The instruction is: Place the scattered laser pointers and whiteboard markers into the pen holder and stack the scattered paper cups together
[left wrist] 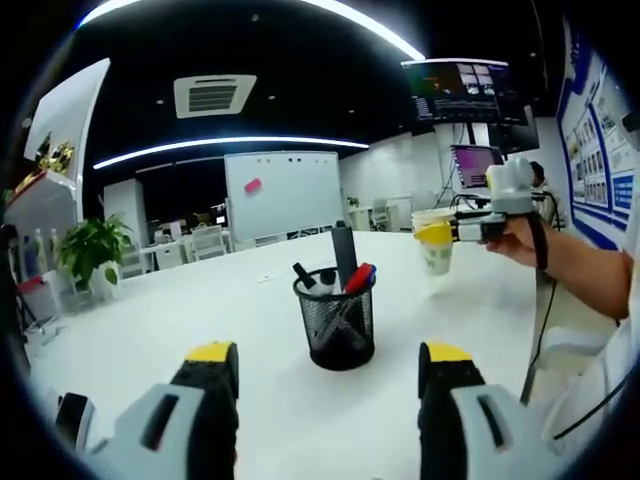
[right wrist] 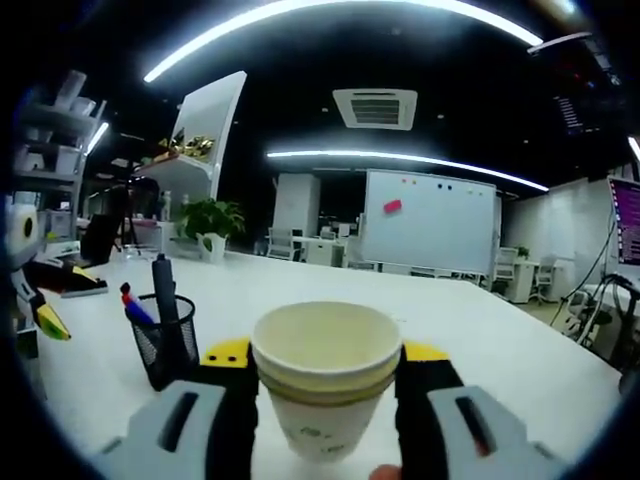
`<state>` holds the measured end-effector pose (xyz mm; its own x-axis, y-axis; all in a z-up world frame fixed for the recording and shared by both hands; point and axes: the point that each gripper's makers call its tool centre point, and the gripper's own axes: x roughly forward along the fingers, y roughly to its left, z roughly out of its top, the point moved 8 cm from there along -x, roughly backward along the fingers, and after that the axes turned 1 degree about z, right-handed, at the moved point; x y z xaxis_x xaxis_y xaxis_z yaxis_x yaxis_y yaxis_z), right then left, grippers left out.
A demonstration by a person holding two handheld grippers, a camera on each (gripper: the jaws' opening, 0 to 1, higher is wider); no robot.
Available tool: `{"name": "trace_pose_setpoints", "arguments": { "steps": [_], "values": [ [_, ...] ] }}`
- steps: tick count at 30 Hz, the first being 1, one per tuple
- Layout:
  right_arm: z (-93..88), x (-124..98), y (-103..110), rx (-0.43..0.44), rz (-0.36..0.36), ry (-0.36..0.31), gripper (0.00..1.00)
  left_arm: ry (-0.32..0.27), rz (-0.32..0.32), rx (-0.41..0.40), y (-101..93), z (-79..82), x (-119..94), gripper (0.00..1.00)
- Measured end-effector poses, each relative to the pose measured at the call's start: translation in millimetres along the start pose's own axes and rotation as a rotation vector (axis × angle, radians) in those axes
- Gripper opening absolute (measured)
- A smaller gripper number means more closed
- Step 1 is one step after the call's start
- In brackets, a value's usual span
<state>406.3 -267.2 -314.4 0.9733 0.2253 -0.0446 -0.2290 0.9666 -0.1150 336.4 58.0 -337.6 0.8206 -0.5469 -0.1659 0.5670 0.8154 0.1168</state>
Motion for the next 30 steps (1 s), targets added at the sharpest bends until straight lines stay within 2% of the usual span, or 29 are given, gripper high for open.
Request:
{"name": "trace_pose_setpoints", "arguments": {
  "steps": [30],
  "values": [
    [3.6, 3.5, 12.5, -0.026, 0.036, -0.001, 0.55, 0.015, -0.002, -0.001, 1.9, -5.7, -0.5, 0.75]
  ]
}}
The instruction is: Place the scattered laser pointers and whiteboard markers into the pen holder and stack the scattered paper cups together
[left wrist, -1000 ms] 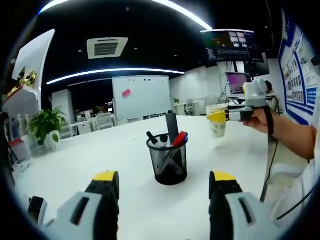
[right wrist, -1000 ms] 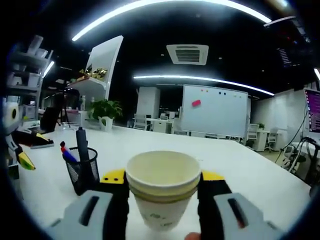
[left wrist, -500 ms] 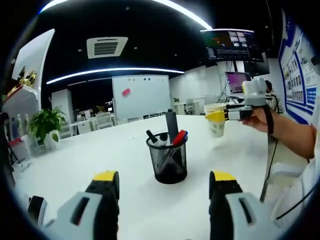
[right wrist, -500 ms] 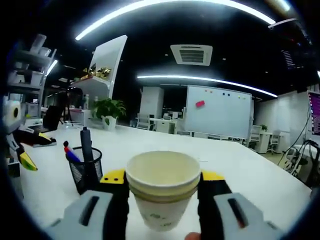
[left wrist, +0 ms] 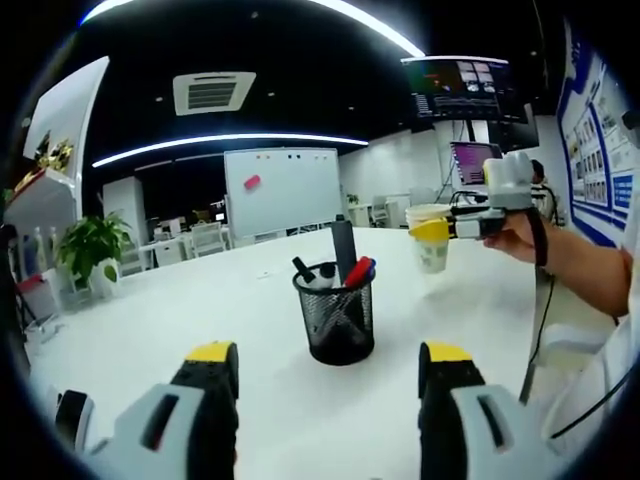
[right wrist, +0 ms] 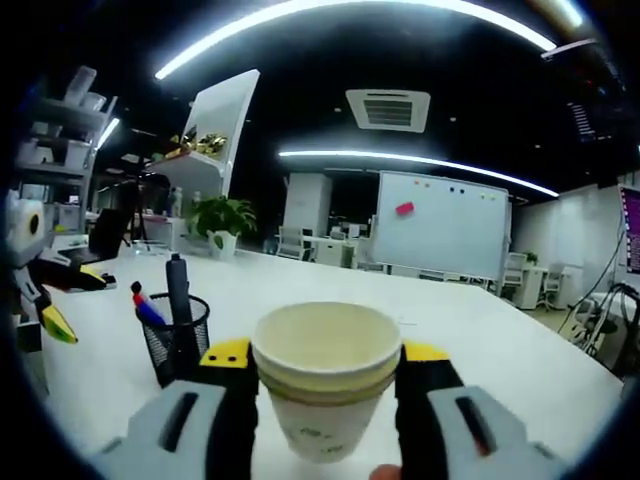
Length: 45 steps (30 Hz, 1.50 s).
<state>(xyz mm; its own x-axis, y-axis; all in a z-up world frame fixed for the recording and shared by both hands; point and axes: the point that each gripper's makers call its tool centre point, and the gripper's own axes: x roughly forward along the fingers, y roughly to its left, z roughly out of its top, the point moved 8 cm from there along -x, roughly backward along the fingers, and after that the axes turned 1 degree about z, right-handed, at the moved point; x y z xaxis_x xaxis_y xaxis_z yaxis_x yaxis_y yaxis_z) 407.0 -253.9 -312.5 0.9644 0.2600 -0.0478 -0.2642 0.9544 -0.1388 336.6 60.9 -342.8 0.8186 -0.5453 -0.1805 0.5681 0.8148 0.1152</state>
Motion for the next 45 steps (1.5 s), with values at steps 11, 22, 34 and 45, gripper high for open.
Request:
{"name": "trace_pose_setpoints", "arguments": {
  "steps": [11, 22, 34, 45],
  "values": [
    [-0.5, 0.1, 1.4, -0.002, 0.004, 0.004, 0.55, 0.004, -0.002, 0.002, -0.3, -0.9, 0.4, 0.75],
    [0.0, 0.4, 2.9, -0.005, 0.012, 0.004, 0.55, 0.007, -0.001, 0.002, -0.5, -1.2, 0.3, 0.75],
    [0.7, 0.6, 3.5, -0.011, 0.016, 0.006, 0.55, 0.007, -0.004, 0.005, -0.9, -0.9, 1.4, 0.75],
    [1.8, 1.5, 5.2, -0.013, 0.024, 0.008, 0.55, 0.008, -0.004, 0.01, -0.5, 0.0, 1.5, 0.75]
  ]
}}
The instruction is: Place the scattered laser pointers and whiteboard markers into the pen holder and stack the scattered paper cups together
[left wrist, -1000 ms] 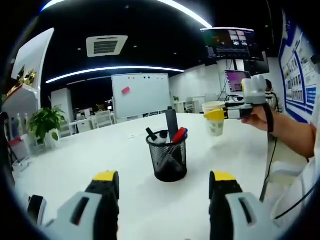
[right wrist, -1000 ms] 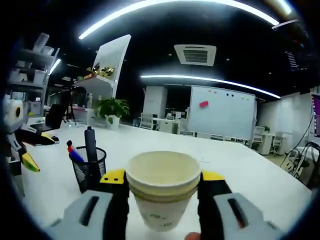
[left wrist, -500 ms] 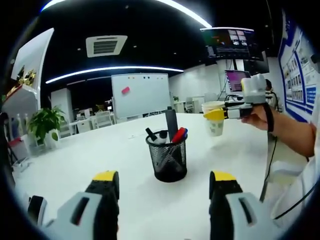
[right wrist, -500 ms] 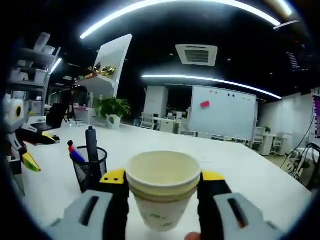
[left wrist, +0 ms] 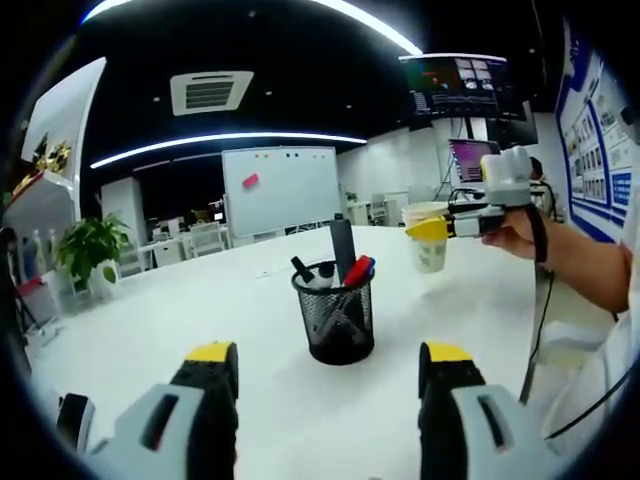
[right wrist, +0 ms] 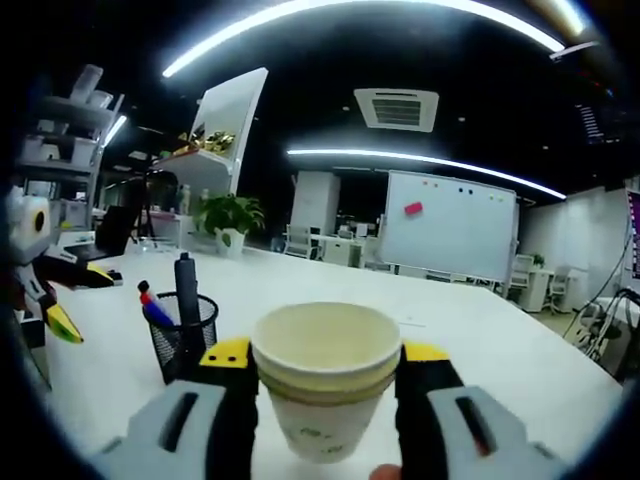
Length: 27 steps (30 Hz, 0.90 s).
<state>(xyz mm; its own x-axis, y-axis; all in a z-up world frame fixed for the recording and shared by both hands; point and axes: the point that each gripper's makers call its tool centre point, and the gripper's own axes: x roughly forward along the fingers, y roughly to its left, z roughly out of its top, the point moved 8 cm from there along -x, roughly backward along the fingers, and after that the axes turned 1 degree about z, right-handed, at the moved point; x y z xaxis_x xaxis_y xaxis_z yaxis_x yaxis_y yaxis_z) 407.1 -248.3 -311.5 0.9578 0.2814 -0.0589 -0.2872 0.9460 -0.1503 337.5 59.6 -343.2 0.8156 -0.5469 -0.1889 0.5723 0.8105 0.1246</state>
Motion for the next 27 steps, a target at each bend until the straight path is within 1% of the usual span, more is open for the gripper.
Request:
{"name": "trace_pose_setpoints", "arguments": {
  "steps": [27],
  "values": [
    [-3.1, 2.9, 5.5, -0.003, 0.023, 0.011, 0.55, 0.013, 0.001, -0.003, 0.3, -2.2, -0.2, 0.75]
  ]
}}
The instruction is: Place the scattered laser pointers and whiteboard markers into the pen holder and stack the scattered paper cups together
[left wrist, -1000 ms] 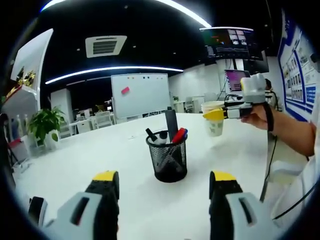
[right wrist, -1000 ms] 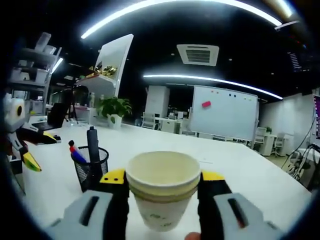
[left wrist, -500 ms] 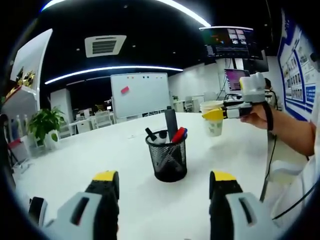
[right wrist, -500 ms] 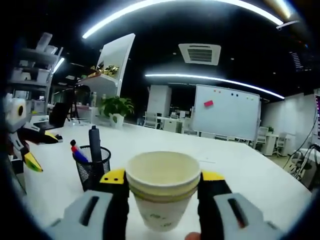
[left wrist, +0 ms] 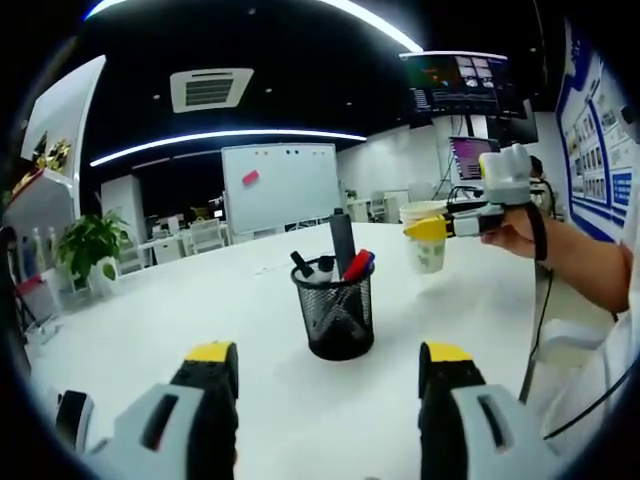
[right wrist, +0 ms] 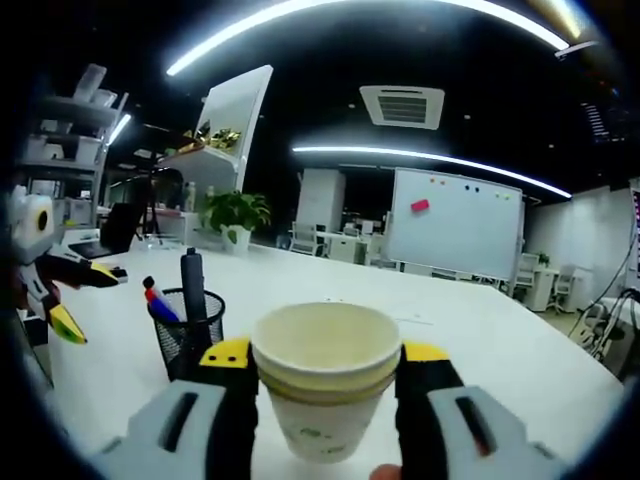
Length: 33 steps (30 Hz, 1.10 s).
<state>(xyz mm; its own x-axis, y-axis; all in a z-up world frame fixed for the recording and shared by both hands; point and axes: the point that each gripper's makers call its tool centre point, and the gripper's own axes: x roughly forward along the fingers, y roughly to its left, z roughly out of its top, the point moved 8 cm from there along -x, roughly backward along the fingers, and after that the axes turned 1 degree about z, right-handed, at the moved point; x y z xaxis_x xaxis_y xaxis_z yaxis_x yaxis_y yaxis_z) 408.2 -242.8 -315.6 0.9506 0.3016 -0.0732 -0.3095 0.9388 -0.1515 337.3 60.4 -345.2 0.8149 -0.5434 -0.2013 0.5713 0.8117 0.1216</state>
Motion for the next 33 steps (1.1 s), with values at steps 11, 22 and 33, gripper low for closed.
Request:
{"name": "trace_pose_setpoints", "arguments": {
  "steps": [11, 22, 33],
  "values": [
    [1.8, 1.0, 1.5, -0.001, 0.006, 0.0, 0.55, -0.001, -0.003, -0.002, -1.8, -0.1, 0.2, 0.75],
    [1.6, 2.6, 3.3, 0.0, 0.011, 0.003, 0.55, 0.004, -0.006, 0.0, -1.4, -2.4, 0.1, 0.75],
    [0.2, 6.0, 6.5, -0.011, 0.023, 0.013, 0.55, 0.009, -0.006, 0.001, -1.1, -3.7, -0.1, 0.75]
  ]
}}
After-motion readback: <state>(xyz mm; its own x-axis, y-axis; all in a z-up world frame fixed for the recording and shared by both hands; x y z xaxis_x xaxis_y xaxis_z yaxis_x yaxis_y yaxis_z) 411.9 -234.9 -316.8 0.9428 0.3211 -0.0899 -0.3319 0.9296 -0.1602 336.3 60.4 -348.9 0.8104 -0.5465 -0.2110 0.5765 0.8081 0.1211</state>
